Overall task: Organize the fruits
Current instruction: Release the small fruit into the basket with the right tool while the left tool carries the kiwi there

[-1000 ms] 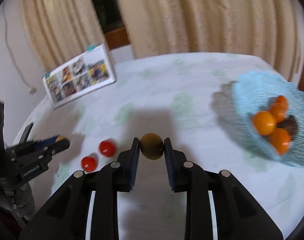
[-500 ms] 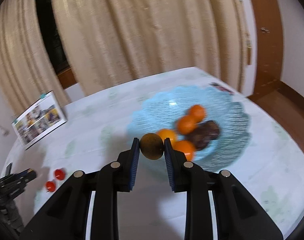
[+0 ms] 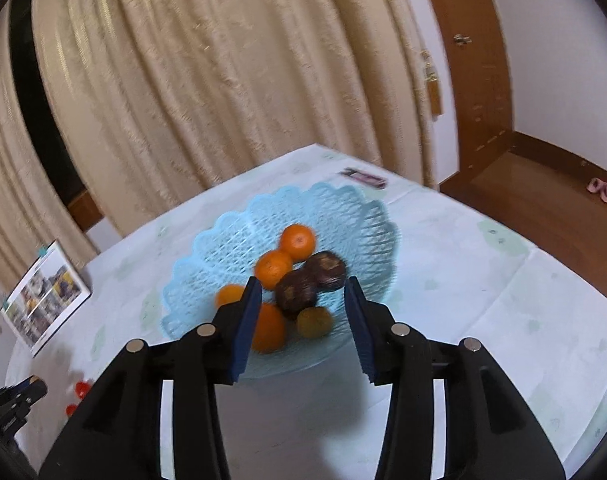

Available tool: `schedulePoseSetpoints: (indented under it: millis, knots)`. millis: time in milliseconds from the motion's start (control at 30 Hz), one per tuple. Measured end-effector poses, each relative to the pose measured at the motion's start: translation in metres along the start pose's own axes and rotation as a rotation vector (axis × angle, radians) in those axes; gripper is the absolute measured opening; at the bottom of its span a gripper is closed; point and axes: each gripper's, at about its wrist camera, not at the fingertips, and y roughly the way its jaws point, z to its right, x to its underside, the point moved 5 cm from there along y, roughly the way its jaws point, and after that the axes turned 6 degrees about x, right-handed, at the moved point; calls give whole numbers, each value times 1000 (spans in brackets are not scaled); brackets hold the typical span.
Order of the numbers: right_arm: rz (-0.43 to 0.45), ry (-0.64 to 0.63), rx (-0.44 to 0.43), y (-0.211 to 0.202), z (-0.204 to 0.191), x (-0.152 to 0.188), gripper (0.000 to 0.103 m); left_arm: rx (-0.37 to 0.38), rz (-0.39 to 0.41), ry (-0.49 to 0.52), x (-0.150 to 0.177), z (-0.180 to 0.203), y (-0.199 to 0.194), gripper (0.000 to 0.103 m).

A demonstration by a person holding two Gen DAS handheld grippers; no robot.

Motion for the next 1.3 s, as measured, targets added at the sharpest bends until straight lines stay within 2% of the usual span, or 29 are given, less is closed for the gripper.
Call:
schedulePoseSetpoints:
  millis: [133,267,333,400,833,1067,1200,1267,1300]
  knots:
    - [99,27,105,-12,15,0,44,36,9,40,-11,27,1,28]
    - [165,50,162,-20,26,1,45,86,20,89,-23,59,6,28]
    - [198,66,187,-26,31,2,59,110,24,113,-30,77,10,28]
    - [219,76,198,-29,34,3,61,132,27,139,-36,95,16,28]
    - [211,97,194,-27,33,4,61,271,16,213,-70,182,62,28]
    - [204,113,195,-25,35,4,61,318,-10,230,-73,211,86,28]
    - [208,121,194,-26,36,4,61,320,-14,233,-72,216,91,29]
    - [210,121,192,-26,36,4,61,317,-19,228,-72,215,91,44]
    - [212,122,192,-26,37,4,61,310,-10,221,-73,212,90,62]
